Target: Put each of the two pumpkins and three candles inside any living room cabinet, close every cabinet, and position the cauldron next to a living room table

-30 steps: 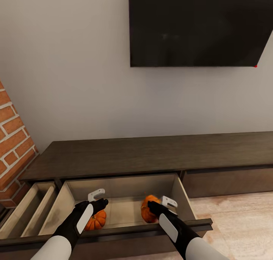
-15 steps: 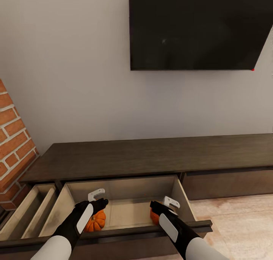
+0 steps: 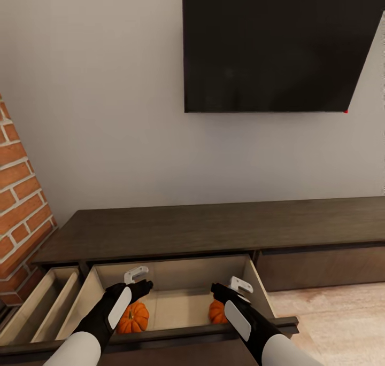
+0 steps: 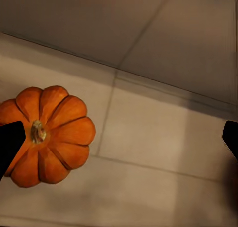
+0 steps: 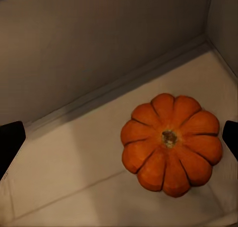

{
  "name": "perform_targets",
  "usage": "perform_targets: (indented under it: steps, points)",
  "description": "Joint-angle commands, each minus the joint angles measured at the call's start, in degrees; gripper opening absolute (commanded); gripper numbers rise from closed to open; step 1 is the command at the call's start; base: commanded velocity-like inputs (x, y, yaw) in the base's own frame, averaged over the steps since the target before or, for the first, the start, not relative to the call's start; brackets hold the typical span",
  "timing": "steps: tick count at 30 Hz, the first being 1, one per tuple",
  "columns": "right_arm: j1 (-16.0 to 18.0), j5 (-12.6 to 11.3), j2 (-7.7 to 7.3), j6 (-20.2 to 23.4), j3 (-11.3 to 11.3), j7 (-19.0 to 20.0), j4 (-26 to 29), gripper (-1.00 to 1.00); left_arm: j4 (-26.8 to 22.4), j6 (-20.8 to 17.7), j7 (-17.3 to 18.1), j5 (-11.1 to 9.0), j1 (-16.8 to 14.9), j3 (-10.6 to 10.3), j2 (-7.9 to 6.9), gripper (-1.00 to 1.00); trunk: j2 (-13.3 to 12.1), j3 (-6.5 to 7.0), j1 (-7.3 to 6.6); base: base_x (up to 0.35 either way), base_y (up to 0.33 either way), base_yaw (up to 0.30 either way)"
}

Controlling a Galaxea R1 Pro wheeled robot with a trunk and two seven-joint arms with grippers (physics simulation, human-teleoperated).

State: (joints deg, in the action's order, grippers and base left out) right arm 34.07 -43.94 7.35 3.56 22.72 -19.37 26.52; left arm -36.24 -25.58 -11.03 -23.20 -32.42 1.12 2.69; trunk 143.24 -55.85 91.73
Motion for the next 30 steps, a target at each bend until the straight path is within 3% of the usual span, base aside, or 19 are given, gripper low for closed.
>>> perform_targets:
  steps: [1, 13, 19, 30]
  points:
    - [0.05, -0.22, -0.06, 0.26, 0.39, -0.46, 0.12, 1.00, -0.09, -0.35, -0.39, -0.61, -0.01, 0.11, 0.07, 1.00, 0.01, 0.17, -0.03, 0.000, 0.000, 0.000]
    - [0.09, -0.10, -0.06, 5.09, 0.44, 1.13, 1.00, 1.00, -0.14, -0.70, -0.14, -0.62, -0.01, 0.11, 0.04, 1.00, -4.47, 2.36, -2.50, 0.000, 0.000, 0.000]
    - [0.05, -0.10, -0.39, 5.20, 0.34, 4.00, 1.00, 1.00, -0.22, -0.70, -0.13, -0.61, -0.01, 0.11, 0.13, 1.00, -6.88, 3.44, -3.82, 0.000, 0.000, 0.000]
    - [0.07, -0.01, -0.49, 5.05, 0.48, 4.34, 1.00, 1.00, -0.39, -0.96, -0.13, -0.61, -0.01, 0.05, 0.52, 1.00, -11.29, 5.41, -6.24, 0.000, 0.000, 0.000]
